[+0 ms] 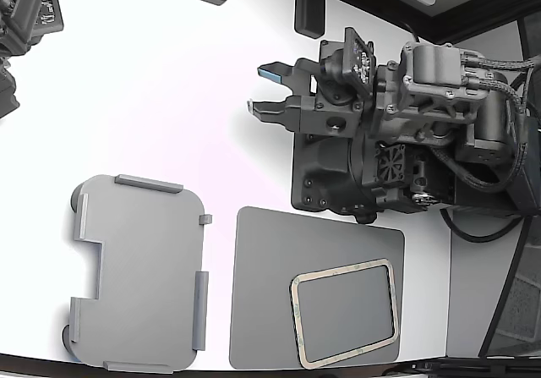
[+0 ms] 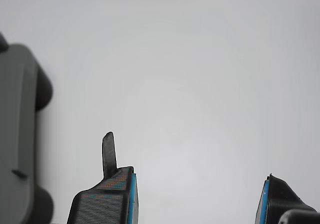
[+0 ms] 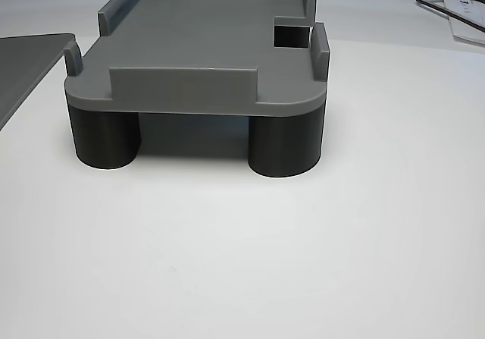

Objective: Move top rectangular frame to the holder.

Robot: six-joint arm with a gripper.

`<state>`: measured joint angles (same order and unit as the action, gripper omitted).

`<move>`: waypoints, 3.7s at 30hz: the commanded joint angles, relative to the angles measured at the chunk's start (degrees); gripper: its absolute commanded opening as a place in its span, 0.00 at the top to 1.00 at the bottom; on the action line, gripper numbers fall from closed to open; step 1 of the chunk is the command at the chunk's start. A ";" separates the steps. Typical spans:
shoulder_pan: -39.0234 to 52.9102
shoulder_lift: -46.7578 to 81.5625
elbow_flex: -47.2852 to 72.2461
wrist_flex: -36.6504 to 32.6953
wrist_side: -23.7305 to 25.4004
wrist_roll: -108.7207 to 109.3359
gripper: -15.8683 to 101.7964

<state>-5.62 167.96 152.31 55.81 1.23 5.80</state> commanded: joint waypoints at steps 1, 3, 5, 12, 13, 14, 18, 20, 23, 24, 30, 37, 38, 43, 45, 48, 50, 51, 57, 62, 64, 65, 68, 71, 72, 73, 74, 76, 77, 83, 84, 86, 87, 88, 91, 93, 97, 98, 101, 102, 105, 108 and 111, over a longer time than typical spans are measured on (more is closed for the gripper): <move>-0.62 -8.09 -13.89 -3.25 -2.29 -4.66 0.02; -0.62 -9.76 -14.68 -4.04 -2.72 -5.27 0.02; -0.62 -10.46 -14.68 -4.48 -2.64 -5.36 0.02; 0.97 -13.62 -16.79 -4.22 -1.93 -5.71 0.02; 2.55 -15.47 -19.16 -2.37 -1.05 -5.54 0.02; 4.22 -17.58 -21.80 0.09 -0.35 -5.27 0.02; 10.90 -23.47 -29.18 8.00 2.29 -2.46 0.02; 14.94 -24.79 -31.46 10.90 3.96 -0.09 0.02; 22.68 -27.86 -36.04 16.96 7.29 4.13 0.02; 25.31 -29.36 -37.88 19.51 7.91 5.89 0.02; 41.57 -35.33 -41.57 26.89 8.26 21.53 0.02; 58.97 -41.40 -40.43 28.74 10.63 37.35 0.02; 61.52 -42.45 -40.52 29.36 11.25 39.73 0.02; 71.28 -48.96 -42.19 33.40 12.92 50.80 0.02; 72.25 -49.66 -41.04 33.22 10.63 52.12 0.02; 72.95 -50.45 -38.76 31.82 6.50 52.38 0.02; 74.27 -51.06 -37.44 30.94 4.83 53.61 0.02; 75.06 -51.42 -36.91 30.59 4.39 54.67 0.02; 79.72 -53.26 -30.76 24.52 3.52 59.77 0.04; 82.35 -53.35 -27.33 22.50 4.22 62.93 0.07; 83.41 -53.17 -26.63 22.50 4.75 64.25 0.07; 83.67 -53.09 -26.28 22.32 4.66 64.60 0.07; 84.11 -52.29 -24.43 21.09 4.22 65.48 0.07; 84.11 -51.77 -22.50 19.51 4.31 65.74 0.07; 84.11 -51.59 -21.80 18.90 4.31 65.74 0.08; 84.11 -51.33 -21.27 18.37 4.39 65.65 0.08; 84.11 -51.15 -20.83 18.11 4.31 65.65 0.08; 84.11 -50.80 -20.13 18.02 4.04 65.83 0.09; 84.11 -50.54 -19.69 17.84 4.04 66.01 0.09; 84.11 -48.78 -16.70 16.44 3.25 66.62 0.14; 84.11 -48.34 -16.52 16.61 3.25 66.62 0.15; 84.11 -47.90 -16.26 16.88 3.34 66.45 0.24; 84.11 -47.64 -16.08 16.96 3.34 66.36 0.27; 84.11 -47.55 -15.91 16.96 3.34 66.36 0.32; 84.11 -47.11 -15.47 16.96 3.52 66.01 0.48; 83.94 -47.11 -15.12 16.70 3.60 65.74 0.61; 83.76 -47.11 -14.41 16.26 3.34 65.57 0.78; 83.67 -47.11 -14.33 16.17 3.25 65.57 0.80; 83.50 -47.72 -15.12 16.35 3.34 65.83 0.90; 83.32 -47.81 -15.73 16.88 3.43 65.83 0.94; 82.62 -47.64 -18.46 19.34 3.52 65.48 0.95; 81.47 -47.37 -21.62 21.71 4.04 65.21 0.96; 80.33 -47.55 -25.31 23.38 5.89 66.01 0.96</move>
<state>76.38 119.36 130.78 78.49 6.15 71.28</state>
